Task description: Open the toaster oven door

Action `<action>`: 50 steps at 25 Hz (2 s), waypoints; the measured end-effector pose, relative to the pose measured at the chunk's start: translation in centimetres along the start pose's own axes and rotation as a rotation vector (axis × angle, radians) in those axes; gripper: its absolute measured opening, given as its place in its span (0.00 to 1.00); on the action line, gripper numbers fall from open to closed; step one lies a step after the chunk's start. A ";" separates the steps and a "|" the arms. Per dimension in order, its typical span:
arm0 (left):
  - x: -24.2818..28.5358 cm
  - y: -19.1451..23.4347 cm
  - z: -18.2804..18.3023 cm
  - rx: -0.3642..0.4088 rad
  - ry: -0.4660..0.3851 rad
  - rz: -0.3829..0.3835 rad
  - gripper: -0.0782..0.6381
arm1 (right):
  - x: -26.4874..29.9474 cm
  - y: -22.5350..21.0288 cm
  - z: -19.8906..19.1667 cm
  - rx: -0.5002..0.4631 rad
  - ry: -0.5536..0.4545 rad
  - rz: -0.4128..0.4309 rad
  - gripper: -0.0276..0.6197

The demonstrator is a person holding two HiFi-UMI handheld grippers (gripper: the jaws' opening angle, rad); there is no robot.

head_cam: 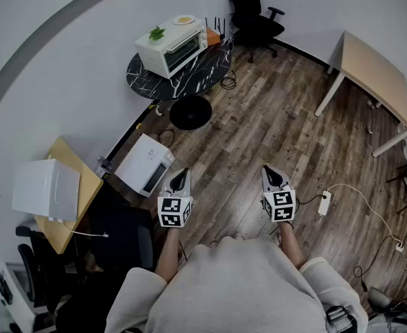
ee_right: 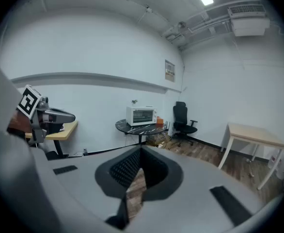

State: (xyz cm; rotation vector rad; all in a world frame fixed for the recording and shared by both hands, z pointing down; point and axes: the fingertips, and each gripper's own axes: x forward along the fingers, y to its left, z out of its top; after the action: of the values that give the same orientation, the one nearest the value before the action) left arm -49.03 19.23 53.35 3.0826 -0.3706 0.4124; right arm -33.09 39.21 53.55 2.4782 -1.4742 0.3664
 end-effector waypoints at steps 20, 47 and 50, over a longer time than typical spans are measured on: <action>0.3 -2.7 -0.6 -0.012 0.007 -0.065 0.30 | -1.4 -0.4 -1.0 0.016 -0.005 0.019 0.06; 2.0 -9.1 -0.3 0.006 0.000 -0.067 0.34 | -3.4 -4.1 -3.5 -0.007 0.004 0.058 0.06; 2.6 -9.8 -0.5 0.004 0.004 -0.060 0.34 | -3.3 -4.7 -3.9 -0.012 0.002 0.070 0.06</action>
State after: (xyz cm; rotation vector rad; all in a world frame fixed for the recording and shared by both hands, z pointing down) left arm -44.44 28.14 54.74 3.0876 -0.2764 0.4179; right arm -30.81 45.39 55.79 2.4210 -1.5613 0.3714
